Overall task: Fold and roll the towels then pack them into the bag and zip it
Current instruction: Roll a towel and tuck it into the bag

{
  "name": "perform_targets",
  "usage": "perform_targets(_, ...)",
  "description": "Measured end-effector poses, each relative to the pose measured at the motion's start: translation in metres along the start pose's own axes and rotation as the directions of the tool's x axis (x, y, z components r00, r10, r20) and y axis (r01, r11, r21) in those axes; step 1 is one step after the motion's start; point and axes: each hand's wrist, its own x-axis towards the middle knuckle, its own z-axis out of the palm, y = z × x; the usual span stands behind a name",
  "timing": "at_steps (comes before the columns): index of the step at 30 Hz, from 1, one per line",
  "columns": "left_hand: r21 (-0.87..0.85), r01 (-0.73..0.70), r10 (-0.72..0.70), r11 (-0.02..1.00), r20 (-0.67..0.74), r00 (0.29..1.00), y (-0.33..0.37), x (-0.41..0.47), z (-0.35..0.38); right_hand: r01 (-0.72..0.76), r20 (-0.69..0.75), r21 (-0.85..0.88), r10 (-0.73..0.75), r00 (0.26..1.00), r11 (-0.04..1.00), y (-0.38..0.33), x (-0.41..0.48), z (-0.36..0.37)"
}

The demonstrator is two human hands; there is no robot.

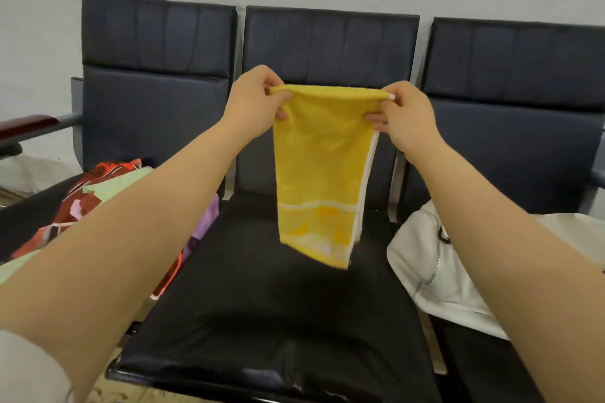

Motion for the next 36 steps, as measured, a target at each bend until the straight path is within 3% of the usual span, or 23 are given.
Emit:
perform_targets(3, -0.009, -0.048, 0.048, 0.999, 0.065, 0.997, -0.014, -0.016, 0.001, 0.015, 0.002, 0.000, -0.015, 1.000, 1.000, 0.015, -0.011, -0.002)
perform_targets(6, 0.036, -0.092, 0.081, 0.995, 0.239, 0.968, -0.046, -0.055, 0.004, -0.046, 0.064, -0.083, 0.052, 0.997, 0.995, 0.053, -0.041, 0.000)
perform_targets(9, 0.086, -0.067, 0.013, 0.994, 0.516, 0.856, -0.085, -0.115, 0.013, -0.045, 0.284, -0.222, 0.108, 0.953, 0.974, 0.102, -0.092, 0.003)
perform_targets(10, 0.164, -0.105, -0.016, 0.981, 0.604, 0.797, -0.100, -0.136, 0.019, -0.006, 0.396, -0.310, 0.135, 0.908, 0.951, 0.118, -0.110, 0.004)
perform_targets(12, 0.300, -0.195, -0.109, 0.934, 0.757, 0.644, -0.127, -0.182, 0.028, 0.117, 0.626, -0.481, 0.247, 0.740, 0.869, 0.143, -0.147, 0.007)
perform_targets(15, 0.332, -0.190, -0.228, 0.924, 0.877, 0.424, -0.149, -0.235, 0.038, 0.231, 0.788, -0.548, 0.404, 0.464, 0.804, 0.167, -0.193, 0.011)
perform_targets(17, 0.290, -0.141, -0.227, 0.947, 0.910, 0.348, -0.141, -0.248, 0.040, 0.221, 0.812, -0.550, 0.454, 0.368, 0.805, 0.167, -0.207, 0.013)
perform_targets(19, 0.281, 0.000, -0.267, 0.960, 0.911, 0.314, -0.130, -0.246, 0.040, 0.243, 0.817, -0.559, 0.477, 0.323, 0.793, 0.160, -0.210, 0.014)
perform_targets(21, 0.289, 0.123, -0.314, 0.949, 0.866, 0.390, -0.128, -0.237, 0.045, 0.260, 0.826, -0.559, 0.501, 0.257, 0.788, 0.154, -0.209, 0.015)
perform_targets(23, 0.409, 0.052, -0.366, 0.911, 0.744, 0.559, -0.140, -0.222, 0.053, 0.239, 0.817, -0.575, 0.537, 0.210, 0.782, 0.149, -0.205, 0.019)
perform_targets(24, 0.495, -0.008, -0.379, 0.869, 0.674, 0.634, -0.147, -0.213, 0.058, 0.212, 0.815, -0.575, 0.535, 0.221, 0.790, 0.148, -0.203, 0.023)
perform_targets(25, 0.565, -0.031, -0.388, 0.825, 0.605, 0.695, -0.155, -0.203, 0.063, 0.176, 0.813, -0.567, 0.511, 0.279, 0.805, 0.150, -0.201, 0.028)
perform_targets(28, 0.627, 0.031, -0.388, 0.778, 0.442, 0.809, -0.170, -0.170, 0.084, 0.219, 0.713, -0.549, 0.315, 0.626, 0.807, 0.160, -0.195, 0.052)
perform_targets(29, 0.626, 0.051, -0.380, 0.778, 0.404, 0.832, -0.176, -0.160, 0.093, 0.260, 0.671, -0.552, 0.237, 0.703, 0.792, 0.167, -0.195, 0.060)
perform_targets(30, 0.621, 0.077, -0.380, 0.780, 0.374, 0.846, -0.184, -0.151, 0.101, 0.283, 0.653, -0.548, 0.191, 0.732, 0.787, 0.174, -0.197, 0.067)
perform_targets(31, 0.617, 0.099, -0.383, 0.781, 0.347, 0.856, -0.193, -0.144, 0.110, 0.297, 0.668, -0.549, 0.196, 0.718, 0.781, 0.182, -0.200, 0.073)
perform_targets(34, 0.610, 0.167, -0.418, 0.774, 0.296, 0.859, -0.219, -0.129, 0.135, 0.305, 0.765, -0.580, 0.376, 0.523, 0.755, 0.201, -0.208, 0.082)
perform_targets(36, 0.581, 0.228, -0.448, 0.781, 0.267, 0.853, -0.232, -0.126, 0.148, 0.274, 0.782, -0.579, 0.428, 0.453, 0.768, 0.209, -0.210, 0.083)
